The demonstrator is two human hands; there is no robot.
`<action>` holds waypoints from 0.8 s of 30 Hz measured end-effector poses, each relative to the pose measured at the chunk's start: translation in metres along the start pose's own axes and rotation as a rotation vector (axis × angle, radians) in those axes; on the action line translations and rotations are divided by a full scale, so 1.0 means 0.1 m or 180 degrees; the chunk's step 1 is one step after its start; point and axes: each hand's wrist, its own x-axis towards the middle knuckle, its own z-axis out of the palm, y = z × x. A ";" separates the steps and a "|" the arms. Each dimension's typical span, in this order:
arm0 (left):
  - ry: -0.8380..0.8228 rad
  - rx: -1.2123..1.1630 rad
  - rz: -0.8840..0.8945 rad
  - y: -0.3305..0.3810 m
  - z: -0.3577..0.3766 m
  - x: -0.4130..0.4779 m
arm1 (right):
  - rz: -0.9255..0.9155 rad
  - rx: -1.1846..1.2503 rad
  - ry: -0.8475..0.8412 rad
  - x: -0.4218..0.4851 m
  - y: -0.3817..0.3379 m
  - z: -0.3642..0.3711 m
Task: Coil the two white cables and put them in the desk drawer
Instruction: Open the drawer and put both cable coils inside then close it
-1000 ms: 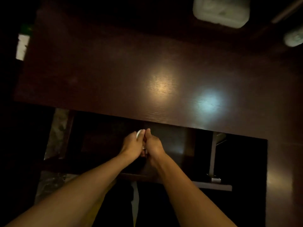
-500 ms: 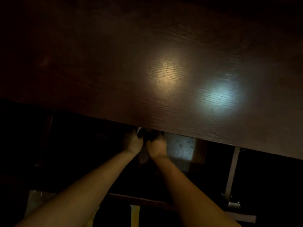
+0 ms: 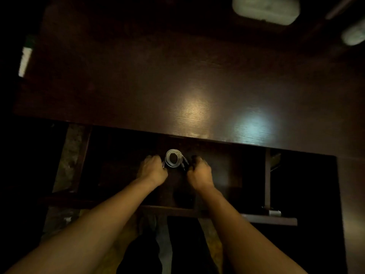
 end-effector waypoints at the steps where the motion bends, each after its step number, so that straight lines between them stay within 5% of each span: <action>1: 0.0076 0.0054 0.0123 -0.03 -0.09 -0.12 | -0.0040 -0.0038 0.0078 -0.13 0.00 -0.07; 10: 0.0800 0.0394 0.1085 -0.22 -0.64 -1.51 | -0.0504 -0.0848 0.0979 -1.78 0.06 -0.44; 24: 0.0980 0.0808 0.1338 -0.72 -0.29 -3.05 | -0.1182 -0.0918 0.0811 -3.06 0.66 -0.28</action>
